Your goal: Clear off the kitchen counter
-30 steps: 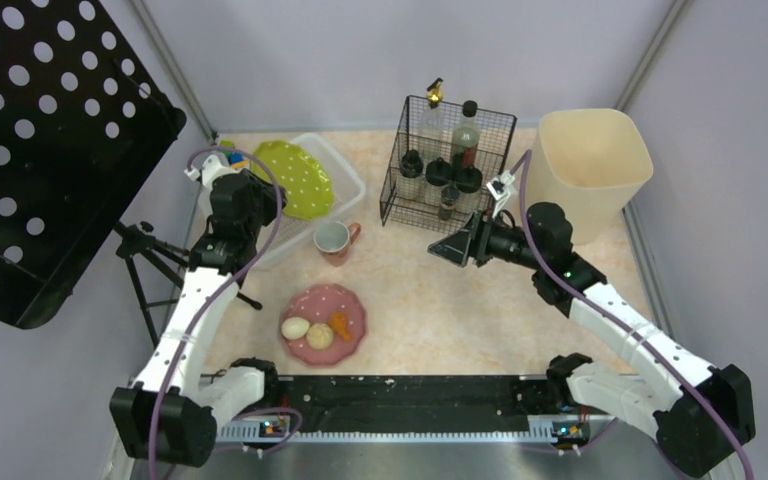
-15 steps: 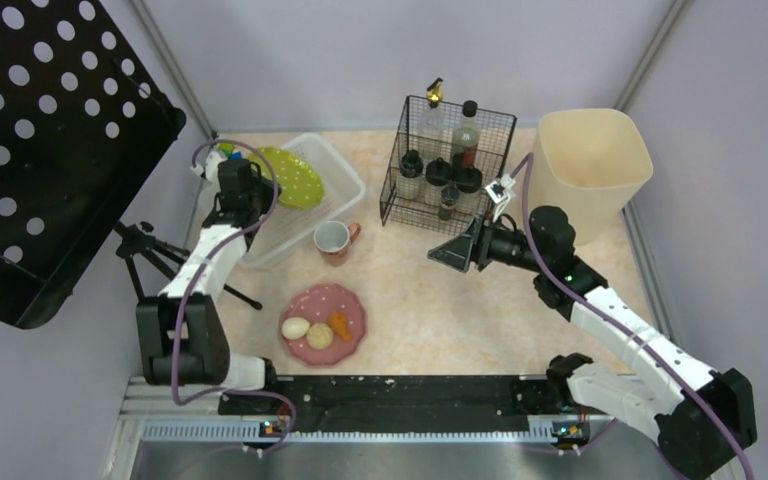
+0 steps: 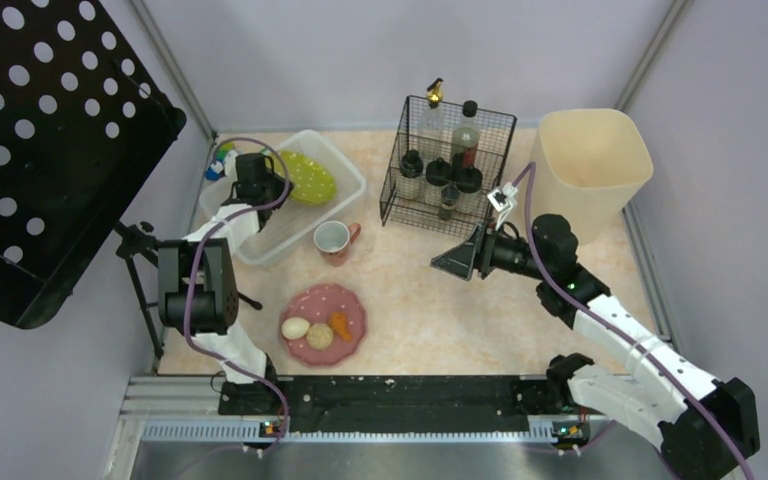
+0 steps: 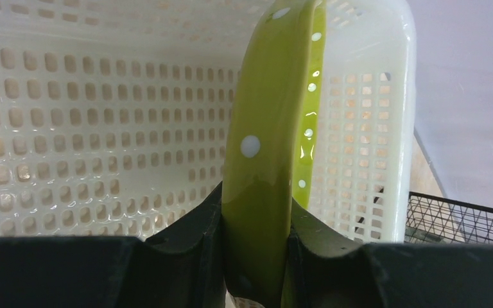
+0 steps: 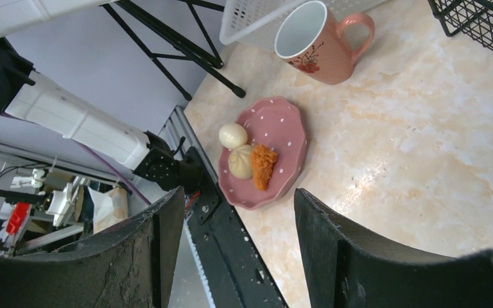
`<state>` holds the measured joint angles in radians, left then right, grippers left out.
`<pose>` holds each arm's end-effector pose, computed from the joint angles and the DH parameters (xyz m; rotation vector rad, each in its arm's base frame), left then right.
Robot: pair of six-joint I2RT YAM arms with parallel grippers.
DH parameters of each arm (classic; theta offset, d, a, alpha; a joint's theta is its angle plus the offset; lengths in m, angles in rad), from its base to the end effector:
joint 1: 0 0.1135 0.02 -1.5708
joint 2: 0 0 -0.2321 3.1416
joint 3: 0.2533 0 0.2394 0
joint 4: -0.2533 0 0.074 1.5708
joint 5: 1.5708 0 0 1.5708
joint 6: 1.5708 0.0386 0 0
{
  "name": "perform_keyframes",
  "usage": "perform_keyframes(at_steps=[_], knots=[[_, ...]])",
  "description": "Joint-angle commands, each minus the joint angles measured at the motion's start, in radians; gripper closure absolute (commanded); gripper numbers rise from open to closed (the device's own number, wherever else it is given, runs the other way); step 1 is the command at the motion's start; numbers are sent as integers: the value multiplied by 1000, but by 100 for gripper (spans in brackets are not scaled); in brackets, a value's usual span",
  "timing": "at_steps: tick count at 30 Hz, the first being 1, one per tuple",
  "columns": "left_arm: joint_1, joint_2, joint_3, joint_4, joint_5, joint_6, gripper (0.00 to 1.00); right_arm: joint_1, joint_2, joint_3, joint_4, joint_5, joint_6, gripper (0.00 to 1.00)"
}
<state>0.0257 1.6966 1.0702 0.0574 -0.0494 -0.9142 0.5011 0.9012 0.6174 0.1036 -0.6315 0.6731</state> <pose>0.3667 0.0113 0.1959 -1.0112 1.9261 -0.4633 0.1809 0.1250 0.2693 -0.3468 1.9052 1.3716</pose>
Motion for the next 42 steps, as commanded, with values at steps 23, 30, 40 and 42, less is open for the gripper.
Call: perform_keyframes(at_steps=[23, 30, 40, 42], knots=[[-78, 178, 36, 247, 82, -64, 49, 4, -49, -7, -6, 10, -42, 37], [-78, 152, -32, 265, 85, -41, 33, 4, -47, -7, 1, 4, -35, 37], [-78, 164, 13, 161, 129, -6, 31, 4, -65, -8, -18, 15, -36, 37], [-78, 158, 26, 128, 141, 2, 31, 4, -64, -8, -22, 14, -37, 37]])
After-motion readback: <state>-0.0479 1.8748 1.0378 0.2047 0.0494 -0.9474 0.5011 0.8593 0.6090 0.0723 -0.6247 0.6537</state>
